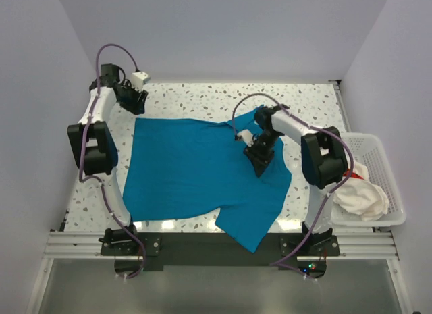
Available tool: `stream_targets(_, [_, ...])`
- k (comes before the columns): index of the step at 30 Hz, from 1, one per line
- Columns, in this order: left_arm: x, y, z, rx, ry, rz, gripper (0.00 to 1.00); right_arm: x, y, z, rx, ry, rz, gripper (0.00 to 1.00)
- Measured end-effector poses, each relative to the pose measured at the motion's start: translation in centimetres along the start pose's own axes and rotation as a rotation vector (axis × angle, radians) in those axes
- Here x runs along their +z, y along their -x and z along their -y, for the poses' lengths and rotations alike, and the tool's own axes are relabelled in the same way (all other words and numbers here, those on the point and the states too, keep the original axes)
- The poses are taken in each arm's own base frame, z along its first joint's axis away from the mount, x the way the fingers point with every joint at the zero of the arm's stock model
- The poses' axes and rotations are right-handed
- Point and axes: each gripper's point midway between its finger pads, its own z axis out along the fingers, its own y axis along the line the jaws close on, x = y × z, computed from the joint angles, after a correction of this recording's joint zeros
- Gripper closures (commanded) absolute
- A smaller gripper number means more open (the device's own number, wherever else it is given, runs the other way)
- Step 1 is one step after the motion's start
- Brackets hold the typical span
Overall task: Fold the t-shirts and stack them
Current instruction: Flatten the tshirt out
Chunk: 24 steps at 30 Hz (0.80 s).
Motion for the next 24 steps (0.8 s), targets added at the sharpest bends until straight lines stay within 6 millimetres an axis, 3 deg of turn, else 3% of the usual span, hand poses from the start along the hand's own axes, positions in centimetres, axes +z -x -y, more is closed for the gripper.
stream_targets(3, [-1.6,3.8,3.3,0.062,-0.061,0.099,0.45,-4.8,4.4,3.0,0.098,-0.044,0.245,0.60])
stream_targets(6, [-1.5,6.9,8.8,0.150,-0.166,0.161,0.46,-11.6,7.9,8.5,0.199,-0.192,0.514,0.62])
stream_targets(7, [-1.0,7.2,11.0,0.174,-0.209,0.166,0.46,-14.3,9.0,10.6,0.235,-0.260,0.609,0.62])
stream_targets(9, [0.2,7.2,14.9,0.208,-0.294,0.161,0.46,-16.9,8.9,13.1,0.297,-0.328,0.684,0.62])
stream_targets(11, [1.5,5.8,18.9,0.226,-0.384,0.131,0.47,-19.3,9.8,15.8,0.344,-0.402,0.769,0.62])
stream_targets(14, [2.8,2.3,22.7,0.218,-0.478,0.055,0.47,-19.6,11.3,18.7,0.391,-0.453,0.833,0.61])
stream_targets(17, [3.3,0.0,24.7,0.211,-0.523,-0.001,0.47,-17.6,12.6,21.2,0.452,-0.460,0.851,0.54])
stream_targets(21, [2.9,-0.9,26.0,0.219,-0.540,-0.018,0.46,-14.4,14.2,24.1,0.557,-0.423,0.854,0.48])
stream_targets(24, [2.4,-0.9,26.2,0.220,-0.531,-0.015,0.45,-13.1,15.1,25.6,0.607,-0.401,0.869,0.45])
